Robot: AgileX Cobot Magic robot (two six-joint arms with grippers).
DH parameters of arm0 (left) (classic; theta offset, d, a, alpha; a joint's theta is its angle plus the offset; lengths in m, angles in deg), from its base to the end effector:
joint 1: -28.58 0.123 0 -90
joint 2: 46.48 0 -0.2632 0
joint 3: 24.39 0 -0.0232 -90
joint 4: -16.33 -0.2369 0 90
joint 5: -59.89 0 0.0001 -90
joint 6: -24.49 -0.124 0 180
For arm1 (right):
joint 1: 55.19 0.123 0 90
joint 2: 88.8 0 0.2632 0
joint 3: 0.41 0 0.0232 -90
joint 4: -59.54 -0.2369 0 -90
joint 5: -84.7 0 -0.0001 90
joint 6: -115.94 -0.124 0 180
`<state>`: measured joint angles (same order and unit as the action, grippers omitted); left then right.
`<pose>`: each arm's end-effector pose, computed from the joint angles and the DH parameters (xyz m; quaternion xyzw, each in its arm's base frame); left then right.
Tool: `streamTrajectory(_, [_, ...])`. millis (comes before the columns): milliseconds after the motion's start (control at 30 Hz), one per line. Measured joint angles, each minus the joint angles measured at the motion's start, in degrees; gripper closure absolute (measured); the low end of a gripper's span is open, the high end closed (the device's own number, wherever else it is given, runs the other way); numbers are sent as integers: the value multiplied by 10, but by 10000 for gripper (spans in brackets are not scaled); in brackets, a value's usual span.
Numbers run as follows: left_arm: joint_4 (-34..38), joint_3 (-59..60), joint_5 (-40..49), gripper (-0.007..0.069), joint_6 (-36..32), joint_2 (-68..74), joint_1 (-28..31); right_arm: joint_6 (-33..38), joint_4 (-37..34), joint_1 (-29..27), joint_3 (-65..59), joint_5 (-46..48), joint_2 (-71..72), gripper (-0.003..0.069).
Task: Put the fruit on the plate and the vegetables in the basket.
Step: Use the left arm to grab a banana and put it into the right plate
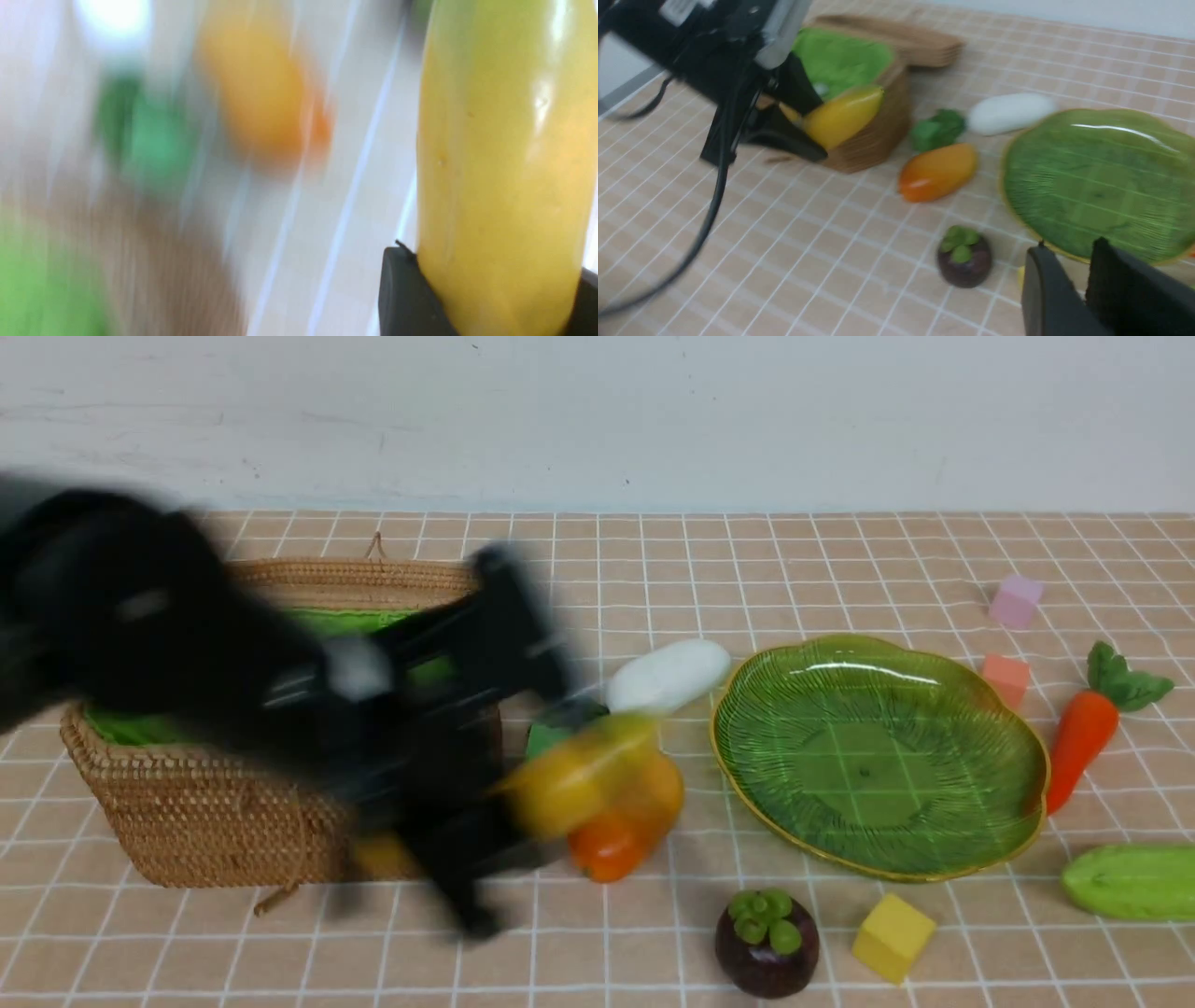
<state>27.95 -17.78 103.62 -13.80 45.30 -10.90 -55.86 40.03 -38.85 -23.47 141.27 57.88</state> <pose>0.2377 -0.2182 0.2783 0.5545 0.7617 -0.0933 0.3220 0.0626 0.0544 0.3746 -0.1749 0.8028 0.2076 0.5309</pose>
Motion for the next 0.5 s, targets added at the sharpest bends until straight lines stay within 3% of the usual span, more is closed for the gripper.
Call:
streamTrajectory(167, [0, -219, -1, 323, 66, 201, -42, -55, 28, 0, 0, -1, 0, 498])
streamTrajectory(500, [-12, -788, 164, 323, 95, 613, -43, -64, 6, 0, 0, 56, 0, 498])
